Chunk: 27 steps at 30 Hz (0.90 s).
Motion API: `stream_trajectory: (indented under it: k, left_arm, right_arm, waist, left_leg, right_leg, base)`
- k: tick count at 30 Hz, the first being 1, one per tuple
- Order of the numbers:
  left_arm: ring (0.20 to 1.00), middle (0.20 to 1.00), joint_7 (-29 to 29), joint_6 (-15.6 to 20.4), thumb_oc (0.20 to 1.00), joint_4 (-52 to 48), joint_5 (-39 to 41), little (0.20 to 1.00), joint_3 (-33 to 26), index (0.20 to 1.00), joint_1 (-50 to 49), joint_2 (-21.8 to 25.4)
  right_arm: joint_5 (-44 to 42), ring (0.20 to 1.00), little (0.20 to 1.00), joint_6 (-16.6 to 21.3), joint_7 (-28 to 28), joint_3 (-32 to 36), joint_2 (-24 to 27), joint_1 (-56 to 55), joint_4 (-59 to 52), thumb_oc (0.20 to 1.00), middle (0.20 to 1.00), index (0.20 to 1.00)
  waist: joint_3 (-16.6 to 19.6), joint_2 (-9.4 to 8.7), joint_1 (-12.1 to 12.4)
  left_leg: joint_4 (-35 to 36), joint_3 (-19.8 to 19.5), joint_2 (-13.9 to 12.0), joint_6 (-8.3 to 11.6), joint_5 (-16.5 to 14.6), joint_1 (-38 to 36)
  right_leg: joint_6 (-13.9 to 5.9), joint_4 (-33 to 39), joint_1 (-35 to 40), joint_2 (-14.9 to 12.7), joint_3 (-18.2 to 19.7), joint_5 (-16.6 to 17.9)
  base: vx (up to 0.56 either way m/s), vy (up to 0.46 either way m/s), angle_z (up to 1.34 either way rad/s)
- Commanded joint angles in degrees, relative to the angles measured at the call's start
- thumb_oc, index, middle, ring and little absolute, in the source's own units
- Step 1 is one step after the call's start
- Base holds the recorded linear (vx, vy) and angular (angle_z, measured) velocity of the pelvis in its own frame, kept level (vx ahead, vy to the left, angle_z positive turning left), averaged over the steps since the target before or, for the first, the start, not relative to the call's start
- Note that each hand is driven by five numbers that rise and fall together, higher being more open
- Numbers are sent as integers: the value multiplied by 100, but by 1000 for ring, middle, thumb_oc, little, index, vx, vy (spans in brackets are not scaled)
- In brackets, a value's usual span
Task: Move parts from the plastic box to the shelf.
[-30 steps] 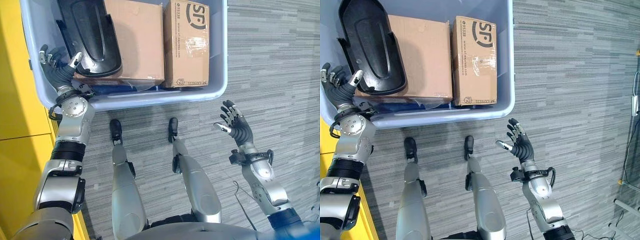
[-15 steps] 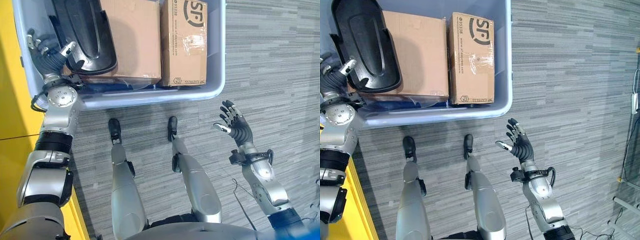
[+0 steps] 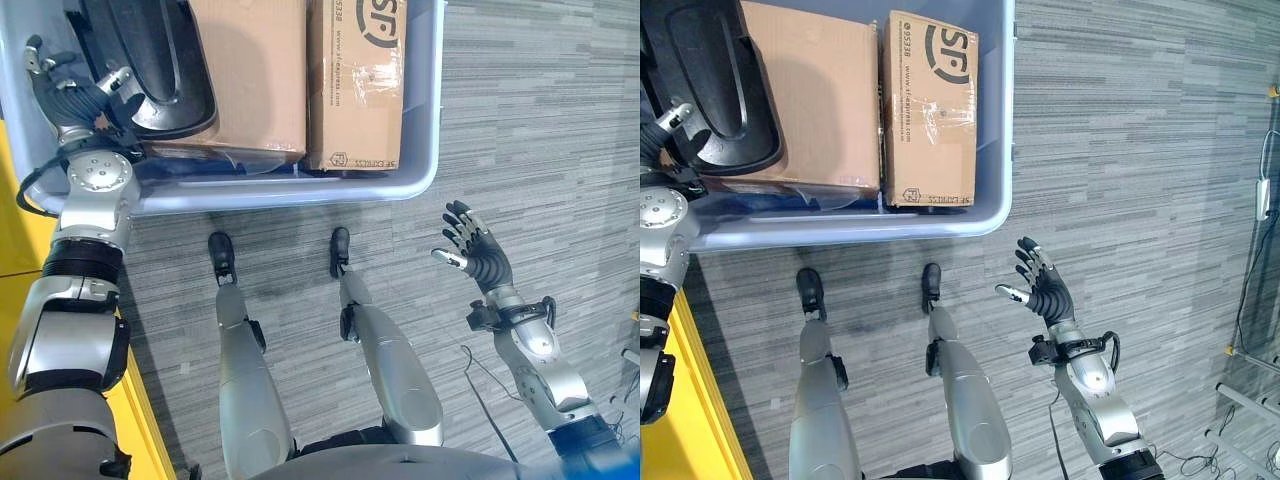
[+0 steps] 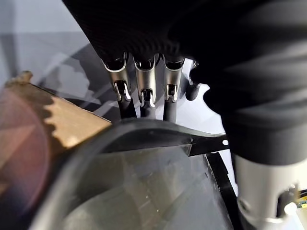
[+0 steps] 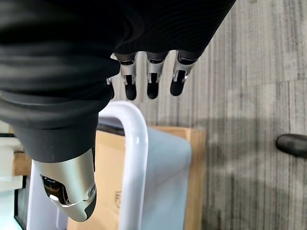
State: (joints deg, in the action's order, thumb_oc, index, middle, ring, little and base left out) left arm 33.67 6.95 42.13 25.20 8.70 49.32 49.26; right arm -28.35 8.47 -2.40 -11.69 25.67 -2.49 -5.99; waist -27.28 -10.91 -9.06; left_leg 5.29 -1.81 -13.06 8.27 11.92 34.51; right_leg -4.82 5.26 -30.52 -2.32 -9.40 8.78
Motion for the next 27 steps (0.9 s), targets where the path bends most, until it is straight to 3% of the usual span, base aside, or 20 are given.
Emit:
stream_trajectory:
  k: [1,8,9,10,11,16,17,18,27]
  left_arm:
    - [1000,1000,-14,-74,1000,547,-34,1000,-220,1000,400,889]
    - [1000,1000,-652,-384,1000,1348,-231,1000,655,1000,1093,1195]
    - [1000,1000,-977,-497,1000,1591,-447,1000,1020,1000,1333,1330]
    - [376,376,-1058,-508,376,1643,-490,376,1113,376,1410,1402]
    - [200,200,-1128,-518,200,1701,-490,200,1184,200,1458,1416]
    - [200,200,-1375,-516,200,1672,-744,200,1459,200,1551,1582]
    - [200,200,-1391,-536,200,1709,-904,200,1530,200,1569,1617]
    - [200,200,-1405,-535,200,1719,-975,200,1574,200,1586,1628]
    - [200,200,-1489,-501,200,1834,-1212,200,1519,200,1427,1586]
  right_arm:
    - [-238,1000,1000,243,27,444,64,-202,-323,1000,1000,1000]
    - [-330,1000,1000,208,165,450,88,-282,-298,1000,1000,1000]
    - [-392,1000,1000,199,226,461,89,-313,-262,1000,1000,1000]
    - [-400,1000,1000,198,264,479,84,-344,-255,1000,1000,1000]
    - [-423,1000,1000,194,293,476,74,-373,-243,1000,1000,1000]
    - [-457,1000,1000,175,434,493,45,-520,-237,1000,1000,1000]
    - [-458,1000,1000,179,476,467,47,-552,-225,1000,1000,1000]
    - [-466,1000,1000,180,496,481,42,-552,-235,1000,1000,1000]
    - [-548,1000,1000,163,626,436,100,-565,-166,1000,1000,1000]
  waist:
    - [52,-373,49]
    - [52,-403,22]
    - [67,-399,-5]
    - [79,-402,-2]
    - [88,-403,-7]
    - [118,-403,4]
    - [162,-369,7]
    - [132,-390,12]
    - [148,-224,93]
  left_leg:
    - [-87,148,14,-161,-660,-570]
    - [-121,83,36,-178,-640,-431]
    - [-120,74,35,-176,-637,-413]
    - [-115,80,36,-176,-639,-404]
    - [-110,82,37,-175,-639,-400]
    - [-94,96,47,-170,-644,-405]
    - [-76,77,11,-143,-789,-490]
    - [-97,99,49,-174,-647,-423]
    - [-68,114,101,-173,-654,-660]
  right_leg:
    - [-607,-70,605,-638,73,-310]
    - [-629,-60,553,-648,42,-283]
    - [-642,-49,536,-650,24,-264]
    - [-650,-42,528,-654,23,-257]
    - [-653,-37,523,-655,17,-246]
    - [-669,-26,501,-663,27,-240]
    - [-699,-26,566,-637,49,-346]
    - [-669,-26,508,-674,33,-240]
    - [-668,-75,669,-729,24,-270]
  base:
    - [9,12,5]
    - [1,2,0]
    - [0,0,0]
    - [0,0,0]
    - [4,18,3]
    - [15,1,0]
    - [0,0,0]
    - [0,0,0]
    - [-17,5,-1]
